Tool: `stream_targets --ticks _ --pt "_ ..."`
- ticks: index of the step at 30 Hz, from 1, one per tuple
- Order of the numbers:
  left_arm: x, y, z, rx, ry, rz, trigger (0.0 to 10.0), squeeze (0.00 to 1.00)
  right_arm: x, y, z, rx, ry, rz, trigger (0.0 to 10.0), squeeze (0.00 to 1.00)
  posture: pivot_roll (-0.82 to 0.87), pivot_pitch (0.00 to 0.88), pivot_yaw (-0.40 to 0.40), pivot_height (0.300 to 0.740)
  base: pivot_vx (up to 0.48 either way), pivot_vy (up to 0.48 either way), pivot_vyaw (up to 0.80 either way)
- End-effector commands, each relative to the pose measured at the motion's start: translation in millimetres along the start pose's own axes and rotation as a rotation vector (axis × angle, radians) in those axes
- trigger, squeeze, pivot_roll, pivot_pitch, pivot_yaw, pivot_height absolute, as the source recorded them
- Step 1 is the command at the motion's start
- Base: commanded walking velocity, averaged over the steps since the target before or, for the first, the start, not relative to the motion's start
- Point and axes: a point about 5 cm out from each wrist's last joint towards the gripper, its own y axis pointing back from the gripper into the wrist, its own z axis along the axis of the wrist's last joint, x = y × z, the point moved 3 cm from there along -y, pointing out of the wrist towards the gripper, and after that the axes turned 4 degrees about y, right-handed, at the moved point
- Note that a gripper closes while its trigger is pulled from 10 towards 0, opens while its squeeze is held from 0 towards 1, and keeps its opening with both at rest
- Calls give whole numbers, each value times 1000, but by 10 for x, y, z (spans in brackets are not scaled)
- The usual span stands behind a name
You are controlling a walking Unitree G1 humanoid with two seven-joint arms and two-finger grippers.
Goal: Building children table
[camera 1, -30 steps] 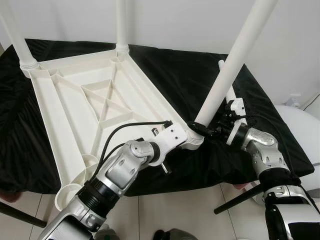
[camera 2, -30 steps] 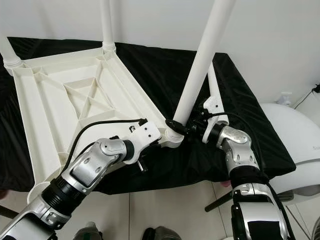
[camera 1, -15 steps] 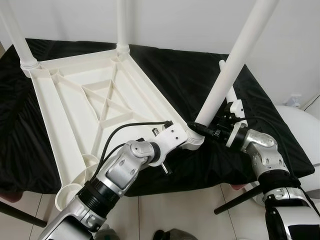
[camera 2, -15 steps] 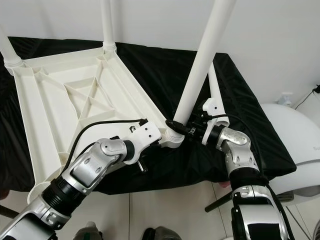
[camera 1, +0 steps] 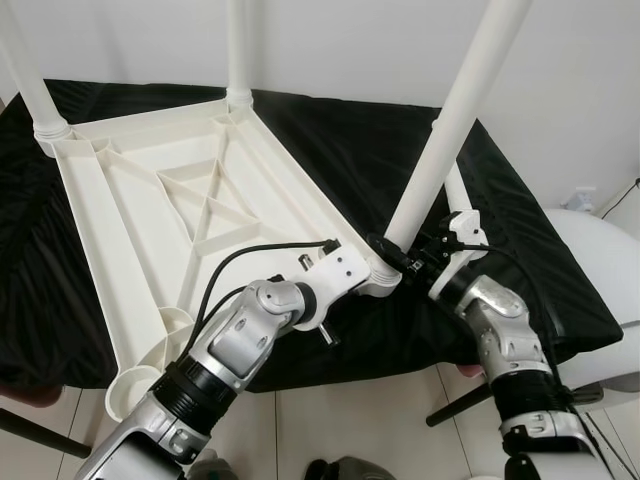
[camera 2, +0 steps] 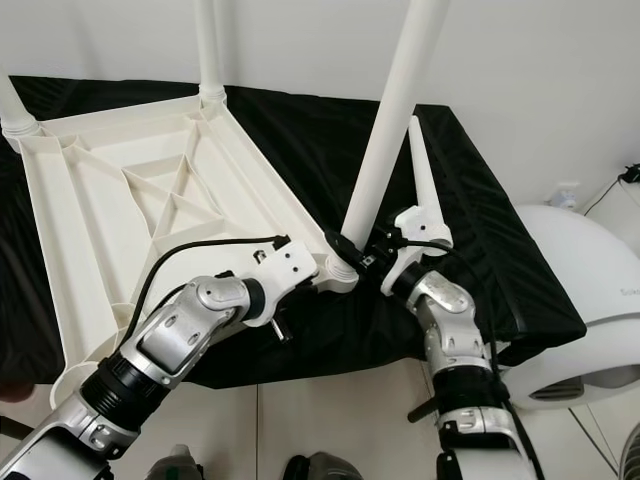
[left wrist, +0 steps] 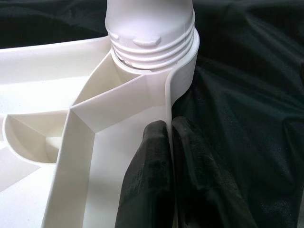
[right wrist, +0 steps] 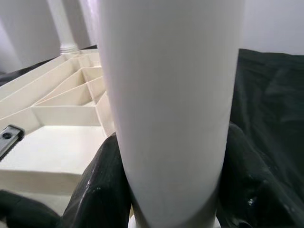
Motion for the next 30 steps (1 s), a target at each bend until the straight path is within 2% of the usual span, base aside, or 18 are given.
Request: stream_targets --ticks 1,7,9,10,12,13,15,22,26,30 --pt "-141 -21 174 -65 -34 -64 10000 0 64 -66 22 -13 -20 -11 10000 0 38 8 -111 740 0 0 0" --pt "-140 -21 172 -64 -31 -63 10000 0 261 -177 43 -24 -42 -146 10000 0 38 9 -114 740 0 0 0" --pt "-140 -20 172 -64 -31 -63 10000 0 283 -195 54 -26 -46 -165 10000 0 38 9 -114 740 0 0 0" --pt "-140 -20 172 -64 -31 -63 10000 0 283 -195 54 -26 -46 -165 10000 0 38 9 -114 740 0 0 0" --pt "-139 -20 169 -64 -33 -63 10000 0 281 -230 59 -3 -14 -255 10000 0 39 7 -115 740 0 0 0" --pt "-139 -20 169 -63 -33 -63 10000 0 242 -233 35 17 -16 -315 10000 0 42 6 -115 740 0 0 0" --pt "-139 -20 169 -63 -33 -62 10000 0 216 -233 16 31 -20 -354 10000 0 42 6 -115 740 0 0 0" --pt "-148 -20 160 -60 -33 -63 10000 0 234 -242 -27 69 -23 -568 10000 0 49 0 -118 740 0 0 0" --pt "-151 -19 154 -59 -32 -63 10000 0 284 -252 -41 81 -21 -585 10000 0 54 0 -118 740 0 0 0" --pt "-156 -19 148 -57 -32 -63 10000 0 263 -234 -47 88 -20 -596 10000 0 53 0 -117 740 0 0 0"
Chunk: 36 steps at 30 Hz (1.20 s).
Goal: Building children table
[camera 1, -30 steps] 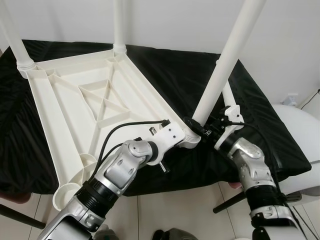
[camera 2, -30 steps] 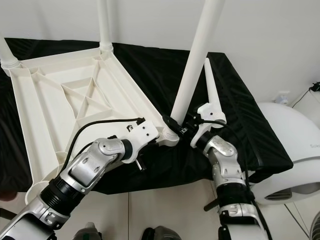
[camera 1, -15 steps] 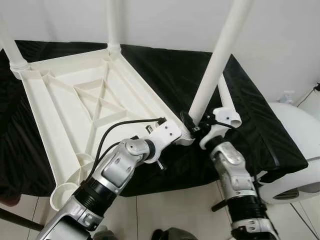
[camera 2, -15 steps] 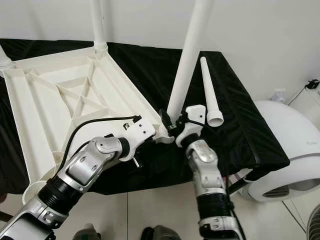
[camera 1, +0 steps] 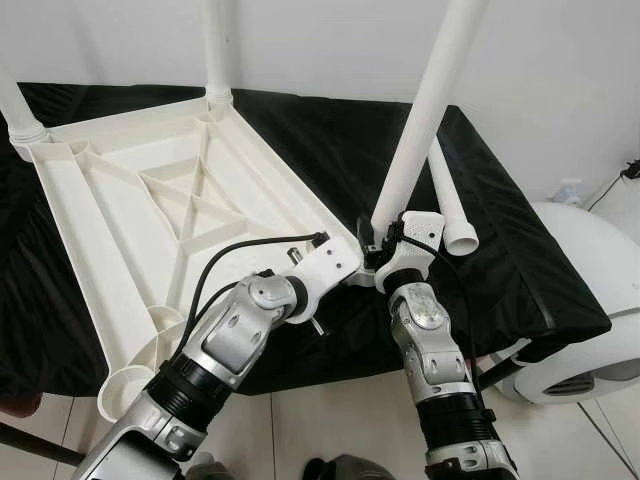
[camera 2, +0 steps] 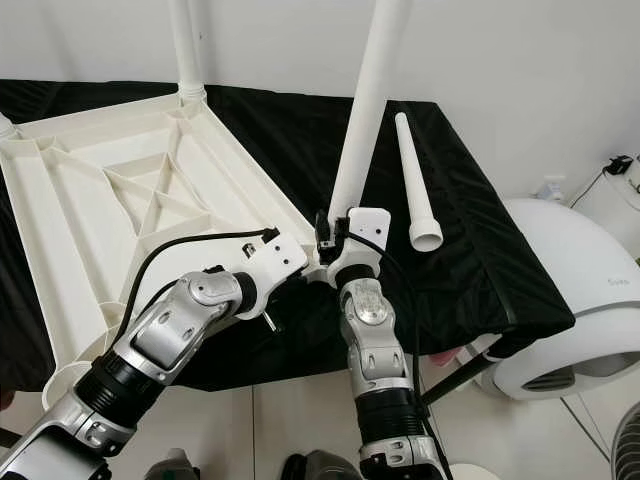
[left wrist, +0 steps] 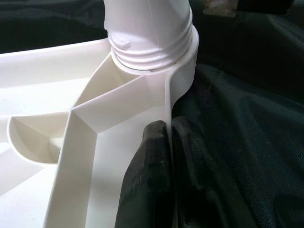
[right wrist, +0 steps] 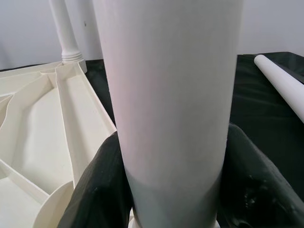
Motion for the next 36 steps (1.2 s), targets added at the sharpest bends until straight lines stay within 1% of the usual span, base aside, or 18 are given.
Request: stream_targets --ticks 1,2,3,4,9,13,14,15,16,19,20,25,26,28,30,31,33,36 --pt "-268 -45 170 -67 -30 -124 10000 0 -72 10 -109 59 5 -47 10000 0 52 0 -117 740 0 0 0" --pt "-268 -45 170 -67 -30 -124 10000 0 -72 10 -109 59 5 -47 10000 0 52 0 -117 740 0 0 0" --pt "-269 -46 171 -68 -30 -124 10000 0 -81 12 -111 62 4 -54 10000 141 52 0 -117 740 0 0 0" --pt "-270 -47 171 -68 -31 -124 10000 0 -82 15 -117 65 3 -56 10000 1000 50 0 -118 740 0 0 0" --pt "-275 -49 172 -69 -32 -124 10000 0 -38 33 -122 70 -41 -16 10000 1000 49 0 -118 740 0 0 0" --pt "-279 -51 174 -69 -34 -125 10000 0 -135 41 -113 60 10 -76 10000 1000 49 0 -119 740 0 0 0" --pt "-276 -50 175 -69 -34 -124 10000 0 -154 47 -132 67 22 -69 10000 729 49 0 -120 740 0 0 0" --pt "-274 -49 175 -69 -33 -123 10000 0 -166 51 -146 72 31 -63 10000 729 49 0 -120 740 0 0 0" --pt "-270 -48 172 -69 -33 -122 10000 0 -177 60 -164 78 27 -45 10000 0 50 0 -121 740 0 0 0" --pt "-269 -47 170 -68 -32 -121 10000 0 -180 77 -180 80 28 2 10000 0 50 0 -122 740 0 0 0" --pt "-268 -45 171 -68 -32 -119 10000 0 -179 101 -180 74 -2 81 10000 0 48 0 -121 740 0 0 0" --pt "-263 -43 178 -69 -30 -116 10000 0 -194 154 -192 78 -37 267 10000 0 44 0 -120 740 0 0 0" --pt "-263 -43 178 -69 -30 -116 10000 0 -194 154 -192 78 -37 267 10000 0 44 0 -120 740 0 0 0" --pt "-263 -44 179 -70 -30 -117 10000 0 -202 187 -166 56 17 392 10000 0 40 0 -115 740 0 0 0" --pt "-271 -55 186 -72 -30 -123 10000 0 -282 191 -107 44 33 559 10000 0 26 0 -104 740 0 0 0" --pt "-271 -55 186 -72 -30 -123 10000 0 -282 191 -107 44 33 559 10000 0 26 0 -104 740 0 0 0" --pt "-275 -62 194 -73 -30 -126 10000 0 -335 187 -66 43 22 640 10000 0 26 0 -104 740 0 0 0" --pt "-274 -64 207 -77 -27 -126 10000 0 -479 135 -44 62 63 735 10000 0 30 5 -104 740 0 0 0"
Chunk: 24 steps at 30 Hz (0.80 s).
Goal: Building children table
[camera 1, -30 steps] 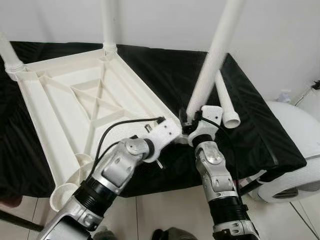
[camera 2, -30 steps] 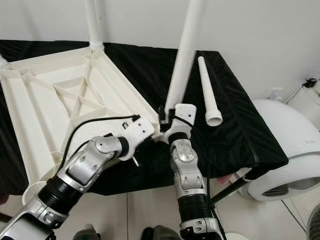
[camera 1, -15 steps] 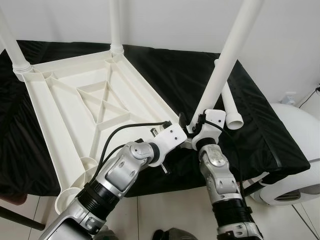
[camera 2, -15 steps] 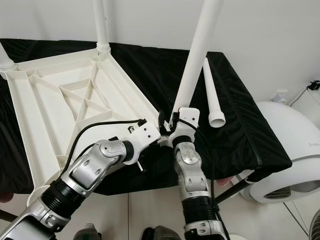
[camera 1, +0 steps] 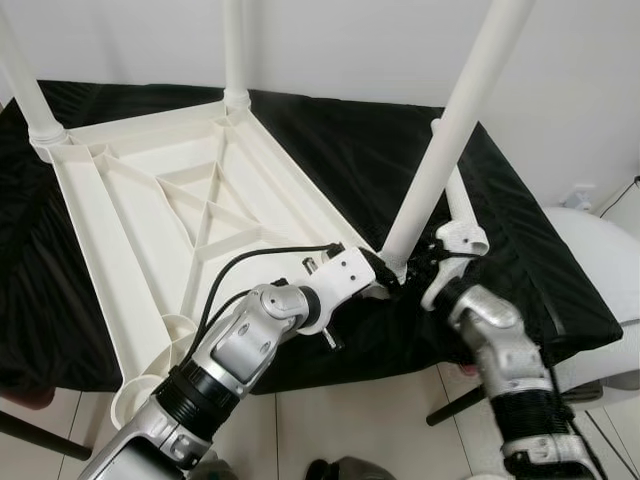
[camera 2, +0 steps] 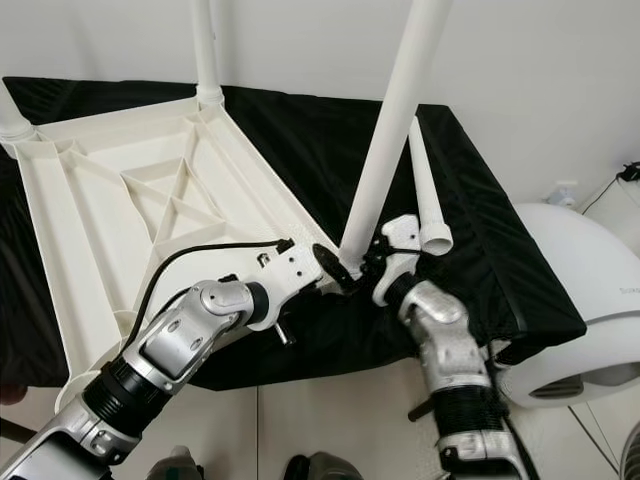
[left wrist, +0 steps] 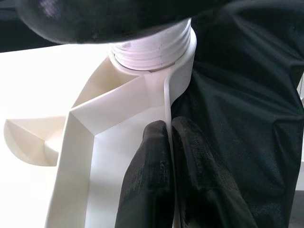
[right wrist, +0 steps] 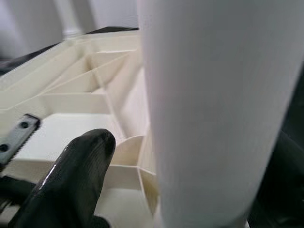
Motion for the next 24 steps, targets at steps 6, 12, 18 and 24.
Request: stream_targets --ticks 6,12,18,24 --pt "-86 -22 165 -56 -26 -59 10000 0 -214 83 -38 69 17 133 10000 0 30 3 -101 740 0 0 0" --pt "-71 -23 179 -59 -28 -56 10000 0 -344 69 -9 93 43 161 10000 0 30 0 -98 740 0 0 0" --pt "-63 -25 189 -60 -32 -55 10000 0 -410 40 16 92 55 167 10000 0 32 0 -97 740 0 0 0" --pt "-60 -23 197 -62 -33 -54 10000 0 -458 78 -36 108 31 200 0 0 28 0 -95 740 0 0 0"
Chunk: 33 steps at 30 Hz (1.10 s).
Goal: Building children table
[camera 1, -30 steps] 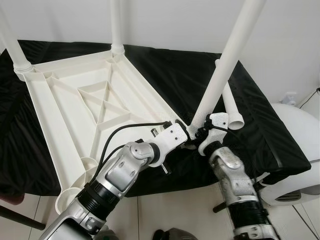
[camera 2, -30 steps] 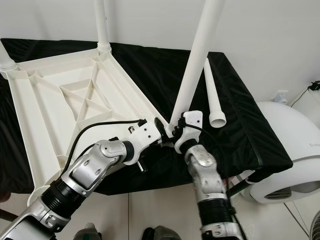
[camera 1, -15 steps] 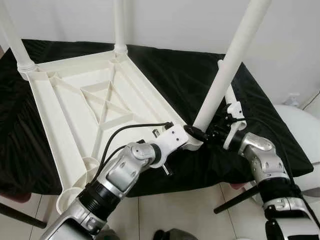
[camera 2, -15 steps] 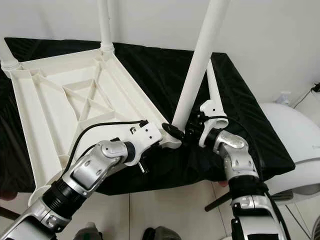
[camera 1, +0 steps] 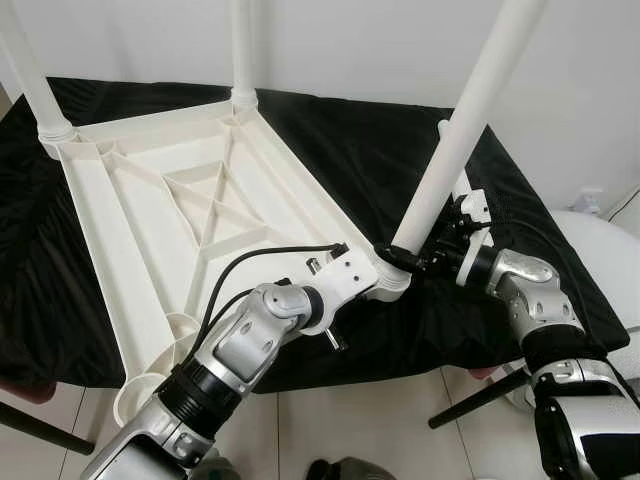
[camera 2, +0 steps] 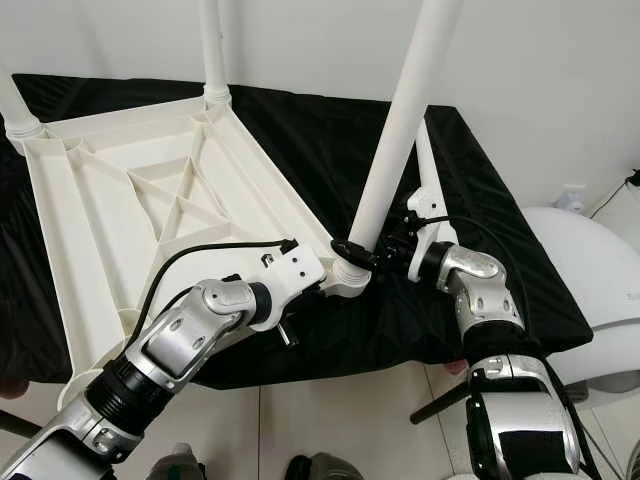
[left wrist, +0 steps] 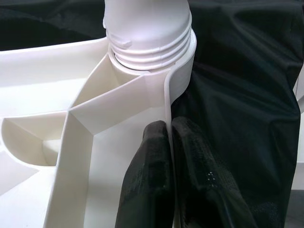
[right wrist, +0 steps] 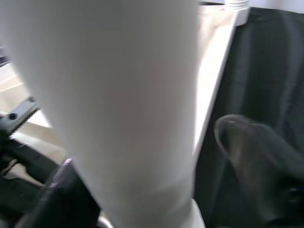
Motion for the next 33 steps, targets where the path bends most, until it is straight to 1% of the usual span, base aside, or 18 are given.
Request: stream_targets --ticks 1,6,10,16,17,18,19,23,27,28,30,32,33 --pt "-53 -10 170 -57 -31 -48 10000 0 -54 93 -41 23 -13 -2 0 0 28 0 -95 740 0 0 0" --pt "-56 -11 171 -57 -30 -49 10000 0 -34 122 -71 32 -18 18 0 0 24 0 -95 740 0 0 0" --pt "-66 -17 166 -58 -27 -51 10000 0 17 178 -133 37 -42 50 0 0 21 3 -97 740 0 0 0" --pt "-72 -18 163 -57 -25 -52 10000 0 14 203 -139 35 -38 41 0 0 20 6 -98 740 0 0 0" --pt "-73 -17 163 -57 -25 -52 10000 0 15 209 -138 29 -34 37 4706 0 22 7 -101 740 0 0 0" --pt "-73 -17 163 -57 -25 -52 10000 0 15 209 -138 29 -34 37 4706 0 22 7 -101 740 0 0 0" --pt "-74 -15 161 -57 -24 -51 10000 0 16 204 -132 19 -36 23 10000 0 23 8 -103 740 0 0 0" --pt "-75 -13 155 -56 -22 -49 10000 0 21 172 -115 -9 -46 -19 10000 0 23 10 -108 740 0 0 0" --pt "-77 -11 146 -54 -19 -47 10000 0 35 58 -83 -63 -67 -162 10000 0 23 12 -110 740 0 0 0" --pt "-78 -10 145 -54 -17 -47 10000 0 66 29 -68 -75 -56 -178 10000 0 23 12 -110 740 0 0 0" --pt "-78 -10 145 -54 -17 -47 10000 0 66 29 -68 -75 -56 -178 10000 0 23 12 -110 740 0 0 0" --pt "-80 -10 142 -54 -16 -49 10000 0 133 -43 -46 -98 -59 -221 10000 0 24 13 -112 740 0 0 0" --pt "-80 -10 142 -54 -16 -49 10000 0 133 -43 -46 -98 -59 -221 10000 0 24 13 -112 740 0 0 0"
